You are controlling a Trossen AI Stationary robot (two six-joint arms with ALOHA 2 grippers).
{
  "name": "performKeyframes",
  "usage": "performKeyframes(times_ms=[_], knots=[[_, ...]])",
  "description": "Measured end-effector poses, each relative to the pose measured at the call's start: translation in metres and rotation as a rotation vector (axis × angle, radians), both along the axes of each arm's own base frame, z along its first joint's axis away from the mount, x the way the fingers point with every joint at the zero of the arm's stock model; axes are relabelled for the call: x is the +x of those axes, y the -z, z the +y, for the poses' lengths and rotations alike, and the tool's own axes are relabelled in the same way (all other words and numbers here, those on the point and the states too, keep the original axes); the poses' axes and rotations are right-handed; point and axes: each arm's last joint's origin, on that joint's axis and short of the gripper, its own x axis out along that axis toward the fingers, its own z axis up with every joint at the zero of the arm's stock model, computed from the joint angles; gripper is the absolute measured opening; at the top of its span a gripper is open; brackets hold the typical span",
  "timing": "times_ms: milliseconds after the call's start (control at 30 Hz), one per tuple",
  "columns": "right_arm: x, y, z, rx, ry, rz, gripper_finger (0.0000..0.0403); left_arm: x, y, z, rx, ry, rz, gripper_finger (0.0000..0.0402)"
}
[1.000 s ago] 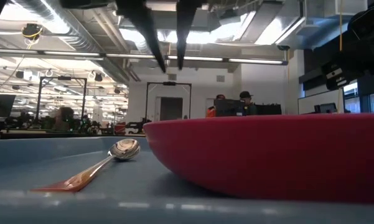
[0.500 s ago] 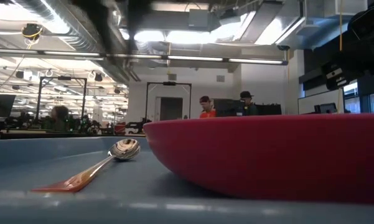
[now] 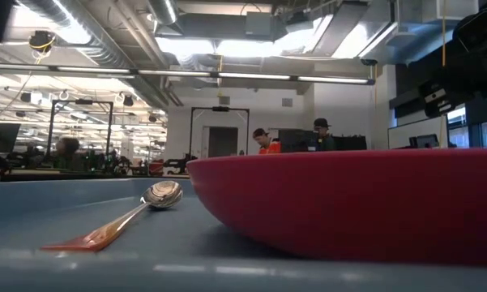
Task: Pick and place plate/cup/fork/spoon on tray
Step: Put the red cup to the top of the orange spoon on the blue serving tray
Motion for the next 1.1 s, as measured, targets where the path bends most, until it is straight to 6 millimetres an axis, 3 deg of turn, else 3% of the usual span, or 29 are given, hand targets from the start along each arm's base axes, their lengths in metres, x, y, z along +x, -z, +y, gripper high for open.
performKeyframes(times_ms=[167,367,800,1100], knots=[[0.0,0.0,0.0,0.0,0.0,0.0,0.0102,-0.008,0.0,-0.009,-0.039,-0.016,0.024,0.0073],[0.0,0.0,0.0,0.0,0.0,0.0,0.0102,-0.012,-0.006,-0.017,-0.063,0.093,0.041,0.0073],[0.0,0.0,0.0,0.0,0.0,0.0,0.0102,-0.024,-0.007,-0.03,-0.106,0.049,0.031,0.0073],[0.0,0.0,0.0,0.0,0.0,0.0,0.0102,-0.019,0.008,-0.038,-0.107,0.038,0.077,0.0073]])
